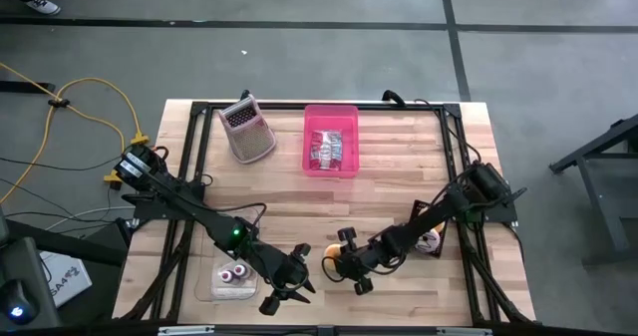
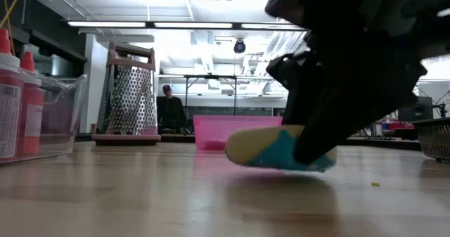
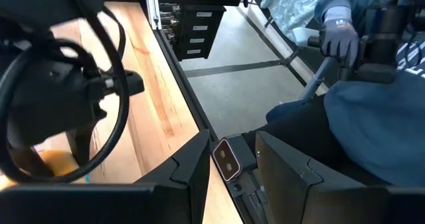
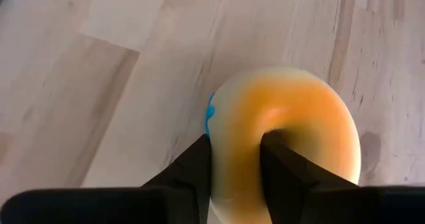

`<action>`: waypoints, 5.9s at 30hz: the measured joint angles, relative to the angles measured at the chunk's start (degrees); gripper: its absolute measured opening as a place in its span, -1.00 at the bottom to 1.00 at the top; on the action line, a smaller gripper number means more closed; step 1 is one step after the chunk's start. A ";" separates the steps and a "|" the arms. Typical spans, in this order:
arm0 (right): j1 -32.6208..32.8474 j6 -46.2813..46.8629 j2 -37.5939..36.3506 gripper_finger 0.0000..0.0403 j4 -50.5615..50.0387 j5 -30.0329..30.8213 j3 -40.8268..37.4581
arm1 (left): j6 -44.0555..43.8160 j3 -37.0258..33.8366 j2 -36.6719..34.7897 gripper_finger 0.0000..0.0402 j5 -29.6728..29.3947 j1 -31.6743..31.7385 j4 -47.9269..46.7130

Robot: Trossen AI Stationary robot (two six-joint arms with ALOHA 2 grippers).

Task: Pick & Place Food Item
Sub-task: Put the light blue donut into the black bin, then return to Home Position

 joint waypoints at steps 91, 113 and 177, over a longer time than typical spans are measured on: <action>15.82 58.98 -24.46 -0.50 -56.91 -1.20 -8.26 | 0.07 0.00 0.00 -0.41 0.00 0.00 0.00; 15.82 58.39 -24.46 -0.04 -57.35 -1.20 -8.24 | -0.05 0.00 0.00 -0.41 1.44 0.02 0.00; -7.00 26.24 -24.78 -0.06 -29.84 3.48 -1.29 | 2.69 -1.23 -20.10 -0.46 -2.71 13.60 -17.35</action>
